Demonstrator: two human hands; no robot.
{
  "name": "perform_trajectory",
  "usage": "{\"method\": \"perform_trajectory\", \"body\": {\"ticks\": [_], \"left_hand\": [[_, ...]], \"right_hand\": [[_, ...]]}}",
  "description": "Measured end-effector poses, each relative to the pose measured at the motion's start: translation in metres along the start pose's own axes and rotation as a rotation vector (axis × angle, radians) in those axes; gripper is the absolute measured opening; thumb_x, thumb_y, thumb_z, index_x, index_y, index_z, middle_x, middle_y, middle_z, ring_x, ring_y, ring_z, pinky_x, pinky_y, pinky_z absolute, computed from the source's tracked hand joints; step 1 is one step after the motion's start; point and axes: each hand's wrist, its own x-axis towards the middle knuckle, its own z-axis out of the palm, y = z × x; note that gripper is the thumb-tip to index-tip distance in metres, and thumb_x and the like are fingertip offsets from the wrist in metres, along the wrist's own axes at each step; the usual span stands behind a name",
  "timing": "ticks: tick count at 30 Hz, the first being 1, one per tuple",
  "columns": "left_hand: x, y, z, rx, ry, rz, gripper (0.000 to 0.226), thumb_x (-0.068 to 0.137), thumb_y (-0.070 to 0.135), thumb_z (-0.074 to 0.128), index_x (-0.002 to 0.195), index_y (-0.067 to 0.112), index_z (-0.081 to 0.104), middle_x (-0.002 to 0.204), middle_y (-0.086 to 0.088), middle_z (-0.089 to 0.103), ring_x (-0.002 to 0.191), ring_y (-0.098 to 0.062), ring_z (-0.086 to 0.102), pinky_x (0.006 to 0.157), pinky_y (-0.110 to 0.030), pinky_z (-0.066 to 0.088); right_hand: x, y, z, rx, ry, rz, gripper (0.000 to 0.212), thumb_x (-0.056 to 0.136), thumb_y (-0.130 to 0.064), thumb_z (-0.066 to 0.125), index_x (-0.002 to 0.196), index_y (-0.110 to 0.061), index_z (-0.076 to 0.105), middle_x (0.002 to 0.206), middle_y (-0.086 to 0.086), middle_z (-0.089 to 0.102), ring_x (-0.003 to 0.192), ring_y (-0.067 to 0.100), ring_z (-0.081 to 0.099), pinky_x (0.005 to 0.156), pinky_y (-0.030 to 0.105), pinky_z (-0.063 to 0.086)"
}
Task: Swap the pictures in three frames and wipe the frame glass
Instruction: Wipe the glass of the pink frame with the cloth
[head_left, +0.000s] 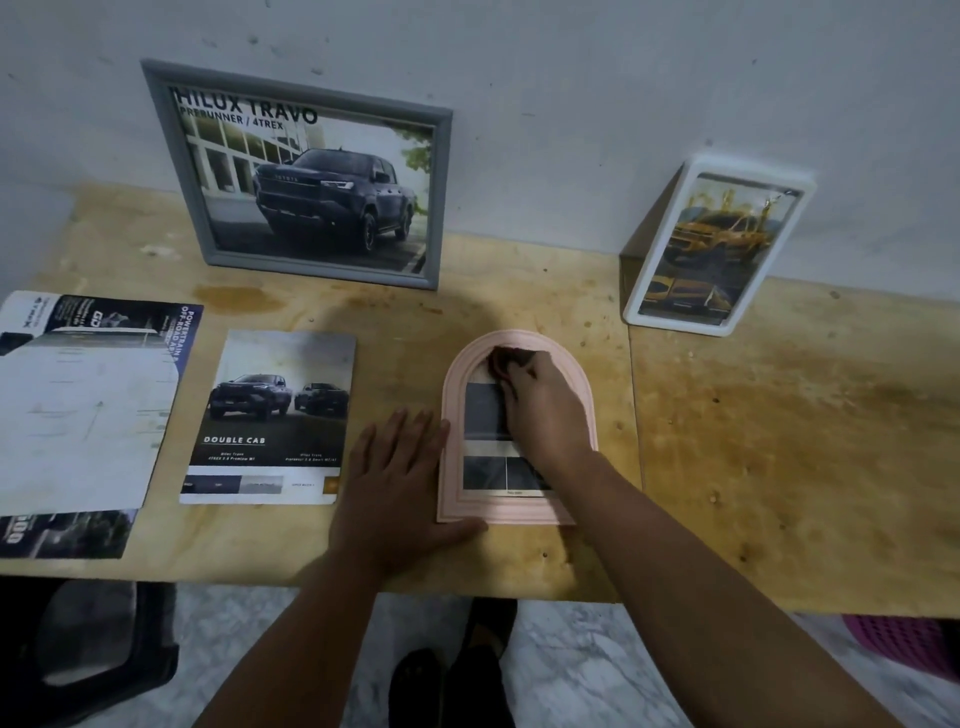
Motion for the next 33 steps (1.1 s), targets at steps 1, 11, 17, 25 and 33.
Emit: {"method": "perform_trajectory", "body": {"ticks": [1,11,17,25,33], "left_hand": [[0.0,0.0,0.0,0.001,0.005,0.001,0.119,0.075,0.1,0.034,0.164,0.022,0.023,0.171,-0.006,0.022,0.159,-0.029,0.012,0.125,-0.059,0.016],[0.0,0.0,-0.001,-0.002,-0.014,-0.001,0.119,0.075,0.1,0.034,0.164,0.021,0.024,0.171,-0.007,0.022,0.159,-0.03,0.011,0.125,-0.059,0.015],[-0.001,0.001,-0.003,0.0,-0.003,-0.001,0.12,0.074,0.1,0.036,0.163,0.019,0.027,0.17,-0.008,0.025,0.159,-0.03,0.015,0.125,-0.059,0.016],[-0.001,0.002,-0.004,0.015,0.008,-0.003,0.119,0.074,0.101,0.034,0.163,0.022,0.025,0.17,-0.006,0.024,0.159,-0.029,0.013,0.127,-0.056,0.012],[-0.001,0.003,-0.004,0.021,0.01,-0.005,0.12,0.074,0.101,0.034,0.163,0.022,0.026,0.17,-0.006,0.024,0.159,-0.028,0.014,0.127,-0.056,0.012]], "right_hand": [[-0.001,-0.005,0.006,-0.019,-0.033,-0.059,0.034,0.104,-0.026,0.051,0.134,-0.018,0.063,0.127,0.009,0.057,0.098,0.029,0.064,0.076,0.042,0.057],[-0.021,0.014,-0.044,0.109,-0.085,-0.26,0.032,0.102,-0.034,0.051,0.129,-0.026,0.065,0.101,-0.001,0.054,0.084,0.023,0.06,0.057,0.033,0.047],[-0.012,0.038,-0.012,-0.219,0.001,-0.161,0.039,0.098,-0.029,0.058,0.137,-0.022,0.061,0.109,0.013,0.057,0.089,0.034,0.054,0.064,0.042,0.047],[-0.044,0.03,-0.008,-0.139,-0.035,-0.222,0.036,0.096,-0.022,0.061,0.13,-0.012,0.064,0.114,0.011,0.057,0.092,0.032,0.055,0.056,0.039,0.049],[-0.018,0.032,-0.032,-0.127,0.01,-0.222,0.037,0.098,-0.029,0.053,0.131,-0.015,0.062,0.111,0.01,0.056,0.093,0.031,0.054,0.058,0.04,0.049]]}}
